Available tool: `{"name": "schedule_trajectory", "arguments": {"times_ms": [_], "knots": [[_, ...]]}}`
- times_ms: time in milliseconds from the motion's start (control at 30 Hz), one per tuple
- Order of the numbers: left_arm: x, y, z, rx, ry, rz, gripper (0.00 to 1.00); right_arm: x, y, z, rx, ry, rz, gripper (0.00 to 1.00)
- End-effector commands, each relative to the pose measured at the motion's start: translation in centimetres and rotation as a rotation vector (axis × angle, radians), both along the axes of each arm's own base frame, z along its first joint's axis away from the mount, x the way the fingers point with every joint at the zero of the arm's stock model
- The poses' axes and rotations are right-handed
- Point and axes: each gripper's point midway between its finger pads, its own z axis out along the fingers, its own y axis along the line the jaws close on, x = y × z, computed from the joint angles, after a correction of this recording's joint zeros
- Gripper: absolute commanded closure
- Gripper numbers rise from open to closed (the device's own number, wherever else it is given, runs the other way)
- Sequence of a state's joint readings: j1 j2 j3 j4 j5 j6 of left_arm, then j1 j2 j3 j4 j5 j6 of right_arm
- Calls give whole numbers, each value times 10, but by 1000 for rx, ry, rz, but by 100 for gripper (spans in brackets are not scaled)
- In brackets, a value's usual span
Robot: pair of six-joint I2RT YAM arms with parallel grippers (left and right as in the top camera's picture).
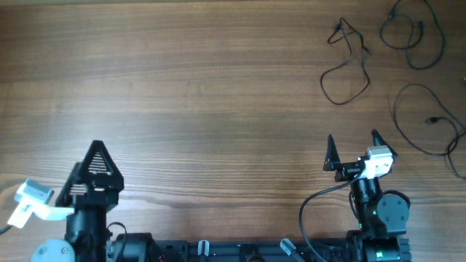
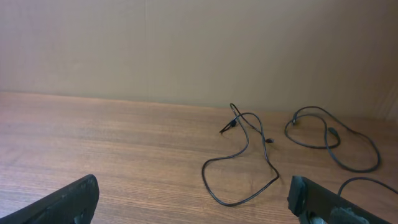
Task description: Untangle cables
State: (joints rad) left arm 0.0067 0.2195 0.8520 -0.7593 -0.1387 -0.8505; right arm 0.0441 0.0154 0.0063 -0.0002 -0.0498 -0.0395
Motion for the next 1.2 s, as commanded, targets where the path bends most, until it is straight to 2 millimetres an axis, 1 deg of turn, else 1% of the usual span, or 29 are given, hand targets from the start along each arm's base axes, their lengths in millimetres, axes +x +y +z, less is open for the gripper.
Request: {"name": "schedule_trajectory", "arguments": {"times_ms": [0,100,133,233,267,300,333,367,433,467,533,567,600,633,700,767,833,933,967,1067,1167], "knots": [[-7,3,-29,1,117,18,0,0,-4,3,-12,-14,-21,0],[-22,2,-69,0,290,14,0,0,-4,3,-12,-14,-21,0],[-28,3,-80,-1,335,18,0,0,-4,3,-12,-14,-21,0],[-58,8,-119,18,514,48,0,0,-4,3,-12,-14,-21,0],[-66,7,-126,2,538,48,0,0,-4,3,-12,-14,-21,0],[-68,5,-126,0,530,39,0,0,-4,3,-12,-14,-21,0],[-67,6,-119,3,479,39,0,0,-4,3,-12,-14,-21,0],[-64,5,-105,9,390,28,0,0,-4,3,-12,-14,-21,0],[-67,2,-91,55,295,-6,0,0,-4,3,-12,-14,-21,0],[-68,1,-88,97,277,-29,0,0,-4,3,-12,-14,-21,0],[-58,-9,-77,270,239,-128,0,0,-4,3,-12,-14,-21,0],[-51,-16,-68,366,195,-180,0,0,-4,3,-12,-14,-21,0],[-46,-19,-60,417,158,-199,0,0,-4,3,-12,-14,-21,0],[-40,-19,-52,434,117,-193,0,0,-4,3,-12,-14,-21,0],[-29,-20,-44,437,61,-182,0,0,-4,3,-12,-14,-21,0],[-11,-20,-44,440,17,-171,0,0,-4,3,-12,-14,-21,0],[9,-22,-59,441,7,-173,0,0,-4,3,-12,-14,-21,0],[34,-28,-91,440,8,-208,0,0,-4,3,-12,-14,-21,0],[43,-34,-102,492,-2,-247,0,0,-4,3,-12,-14,-21,0],[59,-49,-120,656,-64,-326,0,0,-4,3,-12,-14,-21,0],[71,-50,-143,671,-82,-324,0,0,-4,3,-12,-14,-21,0]]}}
